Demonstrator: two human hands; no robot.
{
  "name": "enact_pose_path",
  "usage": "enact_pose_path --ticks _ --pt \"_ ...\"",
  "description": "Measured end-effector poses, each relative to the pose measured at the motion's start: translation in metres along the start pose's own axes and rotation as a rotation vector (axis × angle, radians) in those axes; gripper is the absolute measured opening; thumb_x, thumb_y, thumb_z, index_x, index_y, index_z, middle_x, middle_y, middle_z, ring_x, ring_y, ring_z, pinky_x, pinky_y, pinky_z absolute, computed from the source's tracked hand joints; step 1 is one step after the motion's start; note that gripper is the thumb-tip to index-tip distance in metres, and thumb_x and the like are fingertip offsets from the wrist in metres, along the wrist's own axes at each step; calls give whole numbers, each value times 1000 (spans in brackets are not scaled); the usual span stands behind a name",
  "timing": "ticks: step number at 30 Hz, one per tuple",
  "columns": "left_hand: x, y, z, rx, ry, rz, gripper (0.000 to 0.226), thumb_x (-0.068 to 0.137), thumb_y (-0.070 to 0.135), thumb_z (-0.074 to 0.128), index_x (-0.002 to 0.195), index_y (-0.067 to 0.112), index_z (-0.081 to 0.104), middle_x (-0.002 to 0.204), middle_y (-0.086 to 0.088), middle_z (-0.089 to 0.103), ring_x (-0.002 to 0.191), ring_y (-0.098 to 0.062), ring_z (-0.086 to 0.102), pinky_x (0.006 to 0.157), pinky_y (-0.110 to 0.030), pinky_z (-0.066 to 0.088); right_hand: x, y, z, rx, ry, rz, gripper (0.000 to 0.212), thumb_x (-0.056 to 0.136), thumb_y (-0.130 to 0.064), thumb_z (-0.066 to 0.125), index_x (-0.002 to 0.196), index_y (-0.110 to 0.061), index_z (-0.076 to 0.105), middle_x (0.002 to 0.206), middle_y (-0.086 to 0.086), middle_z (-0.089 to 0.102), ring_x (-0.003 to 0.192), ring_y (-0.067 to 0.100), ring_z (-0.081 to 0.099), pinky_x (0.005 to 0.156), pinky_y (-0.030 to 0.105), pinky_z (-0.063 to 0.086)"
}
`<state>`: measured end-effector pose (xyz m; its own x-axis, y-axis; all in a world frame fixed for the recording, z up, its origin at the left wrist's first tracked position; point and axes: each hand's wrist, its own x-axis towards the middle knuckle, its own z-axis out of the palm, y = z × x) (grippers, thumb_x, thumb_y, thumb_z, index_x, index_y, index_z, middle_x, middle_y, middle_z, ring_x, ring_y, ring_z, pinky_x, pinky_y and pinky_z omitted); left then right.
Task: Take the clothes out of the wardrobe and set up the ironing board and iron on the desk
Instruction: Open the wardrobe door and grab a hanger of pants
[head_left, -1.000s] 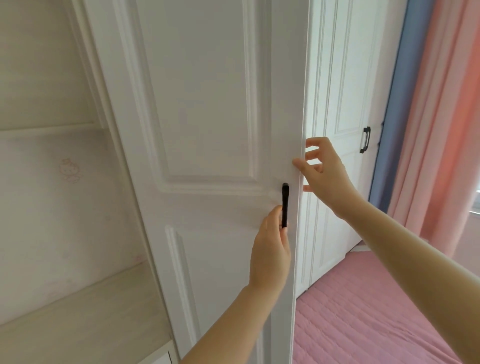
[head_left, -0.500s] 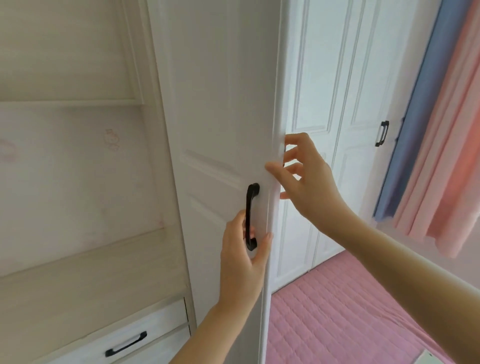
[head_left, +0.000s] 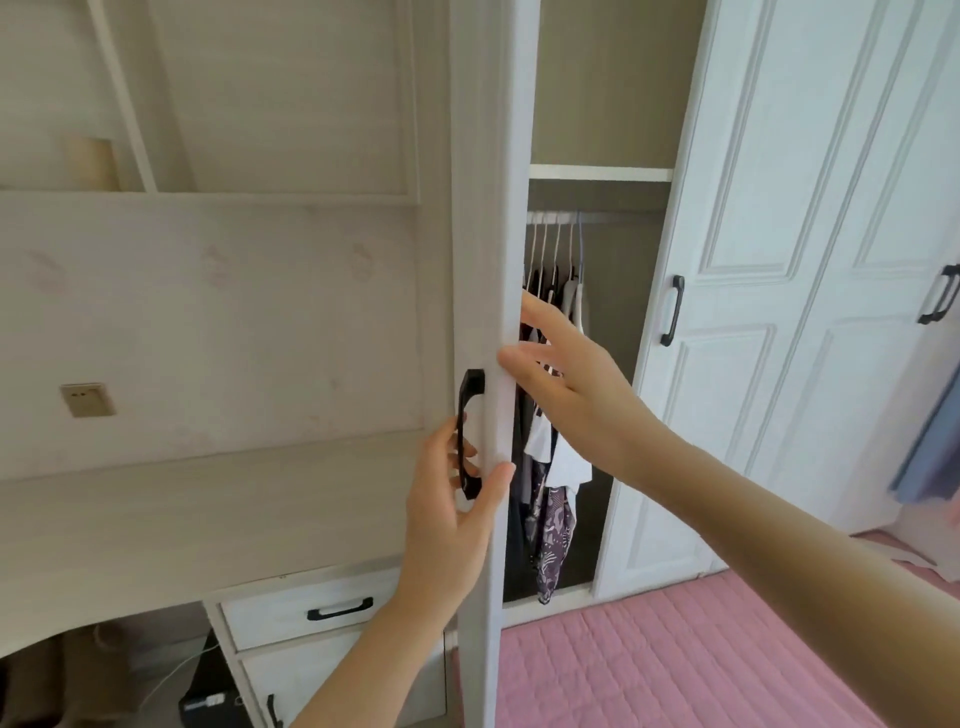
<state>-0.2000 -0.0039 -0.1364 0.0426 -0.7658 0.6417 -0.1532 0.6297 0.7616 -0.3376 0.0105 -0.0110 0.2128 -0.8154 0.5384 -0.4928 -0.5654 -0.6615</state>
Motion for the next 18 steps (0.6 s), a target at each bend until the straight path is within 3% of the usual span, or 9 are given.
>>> enact_pose_path --ticks 3,9,12,18 --pt "0 0 -13 -25 44 -53 40 85 49 58 123 50 46 102 14 58 97 -13 60 83 -31 54 6 0 14 -66 -28 -31 61 95 -46 46 149 -37 20 151 -20 31 132 6 41 106 33 39" --pt "-2 1 -36 -24 28 -91 34 89 42 58 119 52 45 111 30 60 103 5 60 76 -7 47 15 1 37 -92 8 -112 67 89 -59 39 148 -36 18 150 -13 31 121 0 48 103 37 44" --pt "-5 5 -33 -33 27 -101 33 88 44 55 119 50 45 111 33 61 102 7 60 75 -4 46 15 5 36 -91 15 -127 70 87 -61 38 148 -34 19 150 -12 31 118 -3 47 102 35 45" --pt "-10 7 -24 -21 99 -113 37 90 43 56 126 45 46 110 34 61 102 7 61 76 -3 45 14 6 31 -104 -2 -150 64 93 -52 42 149 -31 18 152 -9 30 123 6 50 102 38 46"
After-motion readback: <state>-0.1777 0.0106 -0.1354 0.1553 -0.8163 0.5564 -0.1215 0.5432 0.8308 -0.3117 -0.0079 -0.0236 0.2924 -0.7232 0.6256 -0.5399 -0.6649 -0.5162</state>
